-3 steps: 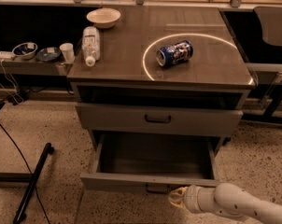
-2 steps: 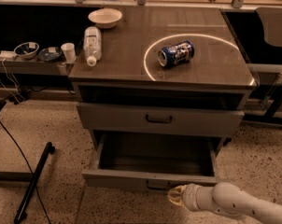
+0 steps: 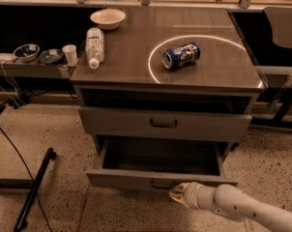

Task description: Close middle drawer

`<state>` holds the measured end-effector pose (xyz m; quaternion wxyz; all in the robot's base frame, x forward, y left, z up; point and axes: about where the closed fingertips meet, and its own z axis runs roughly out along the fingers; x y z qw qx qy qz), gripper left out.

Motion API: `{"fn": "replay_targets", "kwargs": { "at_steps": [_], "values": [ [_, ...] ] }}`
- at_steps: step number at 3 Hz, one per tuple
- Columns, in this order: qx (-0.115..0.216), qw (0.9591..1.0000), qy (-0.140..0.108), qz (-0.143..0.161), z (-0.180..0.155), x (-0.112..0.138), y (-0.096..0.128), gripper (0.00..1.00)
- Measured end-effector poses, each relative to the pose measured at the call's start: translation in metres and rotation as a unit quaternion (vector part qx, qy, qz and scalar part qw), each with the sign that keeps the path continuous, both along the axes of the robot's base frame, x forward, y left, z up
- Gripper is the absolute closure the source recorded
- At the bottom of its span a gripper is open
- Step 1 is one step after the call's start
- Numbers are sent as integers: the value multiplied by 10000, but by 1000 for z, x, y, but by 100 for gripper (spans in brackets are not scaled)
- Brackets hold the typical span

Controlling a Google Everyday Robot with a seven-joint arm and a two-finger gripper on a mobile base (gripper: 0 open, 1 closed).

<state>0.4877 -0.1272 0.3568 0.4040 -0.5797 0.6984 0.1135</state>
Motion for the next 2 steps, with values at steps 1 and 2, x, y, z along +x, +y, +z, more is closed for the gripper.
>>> {"fn": "replay_targets", "kwargs": {
  "at_steps": [1,2],
  "values": [
    [277,9989,-298,-223,6,30,-1,100],
    [570,9956,-640,-390,-4,55,-7,100]
  ]
}}
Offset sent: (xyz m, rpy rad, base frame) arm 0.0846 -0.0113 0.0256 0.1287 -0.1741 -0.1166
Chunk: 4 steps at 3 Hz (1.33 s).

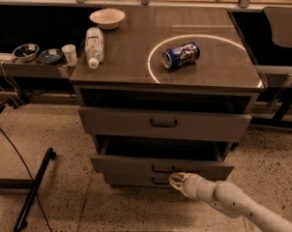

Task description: Close middle drawer

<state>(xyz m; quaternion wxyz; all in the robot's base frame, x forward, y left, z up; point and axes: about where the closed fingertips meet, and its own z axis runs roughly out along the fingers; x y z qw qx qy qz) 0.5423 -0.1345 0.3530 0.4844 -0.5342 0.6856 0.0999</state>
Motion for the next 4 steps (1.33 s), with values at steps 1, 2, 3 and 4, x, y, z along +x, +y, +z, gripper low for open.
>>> {"fn": "replay_targets", "kwargs": {
  "at_steps": [1,2,3,4],
  "values": [
    [32,10000,-19,-4,-5,0,-1,100],
    [76,9999,-123,-17,2,5,1,100],
    [171,9988,-423,-160,11,21,-5,100],
    [270,9968,-675,-347,15,45,-9,100]
  ]
}}
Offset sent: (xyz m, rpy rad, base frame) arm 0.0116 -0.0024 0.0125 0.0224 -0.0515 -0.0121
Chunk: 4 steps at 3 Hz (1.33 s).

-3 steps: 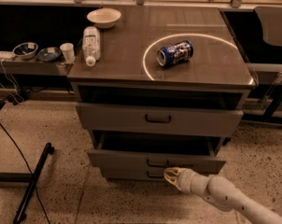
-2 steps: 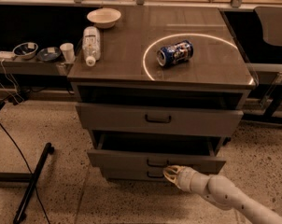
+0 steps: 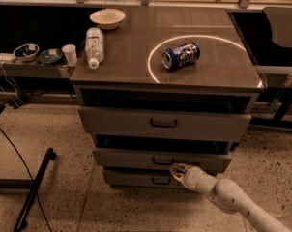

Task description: Close middle drawer

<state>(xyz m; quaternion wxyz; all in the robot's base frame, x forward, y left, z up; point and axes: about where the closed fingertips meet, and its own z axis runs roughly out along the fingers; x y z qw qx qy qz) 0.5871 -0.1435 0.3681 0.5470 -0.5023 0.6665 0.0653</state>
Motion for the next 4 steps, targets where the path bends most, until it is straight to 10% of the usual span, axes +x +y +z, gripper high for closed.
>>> {"fn": "replay_targets", "kwargs": {
  "at_steps": [2,4],
  "values": [
    [89,9998,-151,22,-2,19,-8,100],
    [-401,9941,-182,994,19,-20,-41,100]
  ]
}}
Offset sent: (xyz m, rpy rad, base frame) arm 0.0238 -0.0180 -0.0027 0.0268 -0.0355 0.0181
